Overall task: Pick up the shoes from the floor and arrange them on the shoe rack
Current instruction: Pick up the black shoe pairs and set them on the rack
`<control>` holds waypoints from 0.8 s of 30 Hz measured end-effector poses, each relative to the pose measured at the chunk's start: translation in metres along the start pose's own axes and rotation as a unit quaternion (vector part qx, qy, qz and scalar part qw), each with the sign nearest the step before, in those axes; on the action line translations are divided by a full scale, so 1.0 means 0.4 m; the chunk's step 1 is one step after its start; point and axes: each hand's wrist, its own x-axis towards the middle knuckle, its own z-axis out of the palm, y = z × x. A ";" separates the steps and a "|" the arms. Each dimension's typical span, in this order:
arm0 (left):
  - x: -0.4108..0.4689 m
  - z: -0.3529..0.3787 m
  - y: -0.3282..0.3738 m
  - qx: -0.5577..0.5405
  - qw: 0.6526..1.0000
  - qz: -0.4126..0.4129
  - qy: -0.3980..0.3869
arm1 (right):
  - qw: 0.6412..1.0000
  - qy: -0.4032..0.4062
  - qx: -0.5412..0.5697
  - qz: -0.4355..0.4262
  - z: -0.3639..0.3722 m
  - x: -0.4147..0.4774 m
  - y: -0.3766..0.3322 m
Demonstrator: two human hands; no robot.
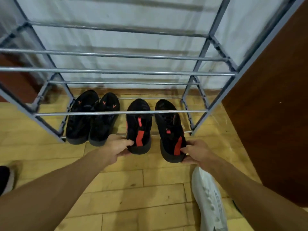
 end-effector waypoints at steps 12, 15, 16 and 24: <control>0.208 0.164 0.049 0.044 0.997 0.056 -0.020 | 0.994 0.055 0.094 0.007 0.019 0.271 -0.022; 0.224 0.178 0.027 0.104 0.992 0.064 -0.021 | 0.994 0.061 0.089 0.013 0.018 0.294 -0.010; 0.228 0.181 0.020 0.112 0.991 0.068 -0.019 | 0.994 0.059 0.090 0.012 0.018 0.298 -0.008; 0.159 0.174 0.042 0.186 0.979 0.070 -0.043 | 0.996 0.041 0.072 -0.020 0.011 0.256 0.013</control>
